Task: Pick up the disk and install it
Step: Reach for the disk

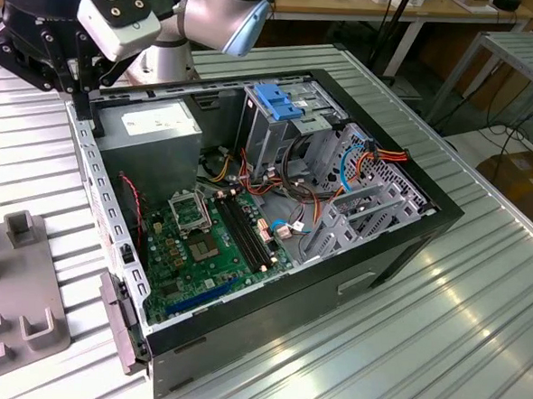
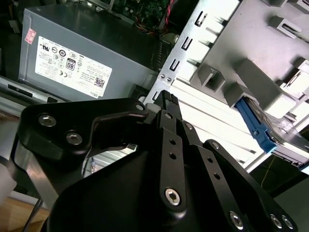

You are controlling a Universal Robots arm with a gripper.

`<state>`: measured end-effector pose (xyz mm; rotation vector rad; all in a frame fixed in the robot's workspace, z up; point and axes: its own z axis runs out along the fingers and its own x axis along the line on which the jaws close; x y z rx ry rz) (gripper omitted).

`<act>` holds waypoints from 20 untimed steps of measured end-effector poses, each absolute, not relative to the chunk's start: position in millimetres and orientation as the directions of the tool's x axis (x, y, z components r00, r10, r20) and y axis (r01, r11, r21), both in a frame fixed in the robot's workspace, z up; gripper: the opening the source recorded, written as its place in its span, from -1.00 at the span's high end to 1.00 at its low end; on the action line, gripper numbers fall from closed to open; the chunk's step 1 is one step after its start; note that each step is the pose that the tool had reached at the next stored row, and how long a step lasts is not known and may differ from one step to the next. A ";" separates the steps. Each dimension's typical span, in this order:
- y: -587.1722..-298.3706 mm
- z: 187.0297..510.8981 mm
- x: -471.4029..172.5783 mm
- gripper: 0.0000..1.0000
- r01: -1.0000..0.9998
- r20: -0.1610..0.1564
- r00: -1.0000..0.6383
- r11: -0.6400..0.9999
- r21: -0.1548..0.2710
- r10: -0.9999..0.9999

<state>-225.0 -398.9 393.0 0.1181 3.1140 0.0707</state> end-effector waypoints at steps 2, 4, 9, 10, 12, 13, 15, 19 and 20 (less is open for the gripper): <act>-398.9 393.0 -226.7 0.79 0.075 -0.023 -0.997 0.996 0.046 0.076; -398.9 393.0 -228.1 0.79 0.075 -0.023 -0.997 0.996 0.046 0.076; -398.9 393.0 -233.6 0.79 0.075 -0.023 -0.997 0.996 0.046 0.076; -398.9 393.0 -234.5 0.79 0.075 -0.023 -0.997 0.996 0.046 0.076; -398.9 393.0 -236.3 0.79 0.075 -0.023 -0.997 0.996 0.046 0.076; -398.9 393.0 -237.1 0.79 0.075 -0.023 -0.997 0.996 0.046 0.076; -398.9 393.0 -239.1 0.79 0.075 -0.023 -0.997 0.996 0.046 0.076; -398.9 393.0 -243.9 0.79 0.075 -0.023 -0.997 0.996 0.046 0.076; -398.9 393.0 -245.8 0.79 0.075 -0.023 -0.997 0.996 0.046 0.076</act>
